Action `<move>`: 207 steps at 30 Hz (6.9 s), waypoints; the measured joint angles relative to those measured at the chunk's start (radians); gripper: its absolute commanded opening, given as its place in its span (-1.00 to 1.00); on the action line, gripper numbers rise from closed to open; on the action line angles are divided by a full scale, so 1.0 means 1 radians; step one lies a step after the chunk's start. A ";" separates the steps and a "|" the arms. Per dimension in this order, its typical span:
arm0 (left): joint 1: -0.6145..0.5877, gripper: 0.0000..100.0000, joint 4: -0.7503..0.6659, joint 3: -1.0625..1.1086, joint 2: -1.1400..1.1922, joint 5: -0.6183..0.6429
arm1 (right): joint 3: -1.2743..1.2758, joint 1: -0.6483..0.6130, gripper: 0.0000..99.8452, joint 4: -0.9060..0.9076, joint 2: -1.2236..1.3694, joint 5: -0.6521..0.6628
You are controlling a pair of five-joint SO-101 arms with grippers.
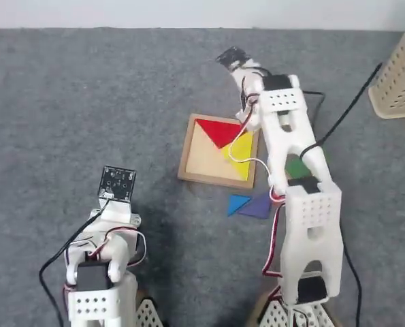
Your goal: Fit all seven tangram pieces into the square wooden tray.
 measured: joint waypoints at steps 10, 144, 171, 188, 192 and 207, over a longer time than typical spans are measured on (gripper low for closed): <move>0.000 -0.98 0.000 0.000 0.000 0.000 | -0.037 0.012 -0.80 0.167 0.014 -0.181; -0.002 -0.98 0.000 0.000 0.000 0.000 | 1.349 0.084 -0.62 -0.187 -0.990 0.292; 0.000 -0.98 0.000 0.000 0.000 0.000 | 1.258 0.163 -0.61 -0.242 -0.746 0.265; 0.000 -0.98 0.000 0.000 0.000 0.000 | 1.226 0.121 -0.71 -0.242 -0.684 0.238; 0.000 -0.98 0.000 0.000 0.000 0.000 | 1.226 0.106 -0.71 -0.242 -0.684 0.209; 0.000 -0.98 0.000 0.000 0.000 0.000 | 1.231 0.012 -0.55 -0.190 -0.663 0.175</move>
